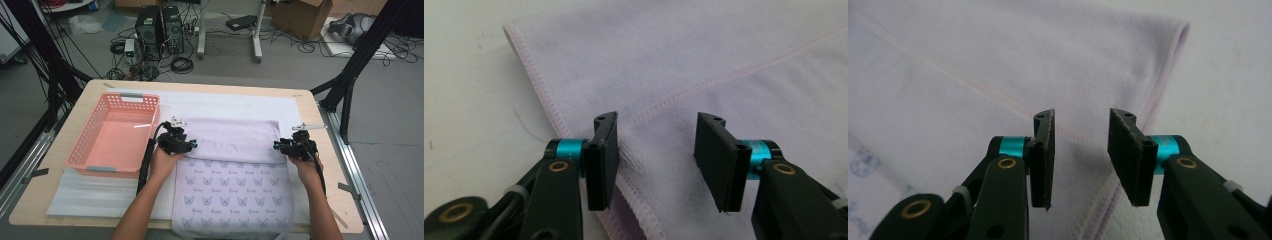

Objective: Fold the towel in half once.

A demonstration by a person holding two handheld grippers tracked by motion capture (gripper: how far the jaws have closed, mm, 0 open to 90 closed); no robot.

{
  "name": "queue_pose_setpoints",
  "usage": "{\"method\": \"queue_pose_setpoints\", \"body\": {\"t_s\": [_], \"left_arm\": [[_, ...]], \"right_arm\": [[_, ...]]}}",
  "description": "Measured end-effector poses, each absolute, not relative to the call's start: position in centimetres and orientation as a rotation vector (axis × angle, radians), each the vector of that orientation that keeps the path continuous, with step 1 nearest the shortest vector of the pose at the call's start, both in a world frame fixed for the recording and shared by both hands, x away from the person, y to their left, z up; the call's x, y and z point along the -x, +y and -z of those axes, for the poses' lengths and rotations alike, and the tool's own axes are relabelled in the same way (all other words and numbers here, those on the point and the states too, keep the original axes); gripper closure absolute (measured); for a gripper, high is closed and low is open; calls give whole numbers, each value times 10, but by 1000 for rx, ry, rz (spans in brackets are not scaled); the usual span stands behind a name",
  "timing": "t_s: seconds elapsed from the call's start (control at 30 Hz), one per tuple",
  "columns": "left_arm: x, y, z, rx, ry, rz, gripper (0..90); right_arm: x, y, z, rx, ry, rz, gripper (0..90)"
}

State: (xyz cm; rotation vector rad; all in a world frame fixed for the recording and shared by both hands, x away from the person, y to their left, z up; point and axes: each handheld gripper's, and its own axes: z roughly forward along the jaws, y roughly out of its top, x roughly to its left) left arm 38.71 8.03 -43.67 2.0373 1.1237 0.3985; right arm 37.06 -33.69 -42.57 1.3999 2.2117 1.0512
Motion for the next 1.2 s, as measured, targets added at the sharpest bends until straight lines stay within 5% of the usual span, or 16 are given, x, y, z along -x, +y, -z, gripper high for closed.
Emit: {"method": "queue_pose_setpoints", "body": {"t_s": [0.17,0.33,0.47,0.97,1.2], "left_arm": [[-382,83,441,-2036,1092,-455,787],[-373,86,444,-1975,1077,-483,845],[-364,89,442,-1920,1047,-520,845],[-319,93,427,-1871,890,-578,823],[-296,106,436,-1852,970,-565,560]], "right_arm": [[-370,-339,430,-1418,2213,-1012,689],[-368,-340,434,-1397,2234,-964,786],[-365,-339,434,-1342,2256,-950,881],[-324,-353,426,-1242,2213,-1103,886],[-292,-357,430,-1162,2226,-1140,885]]}}
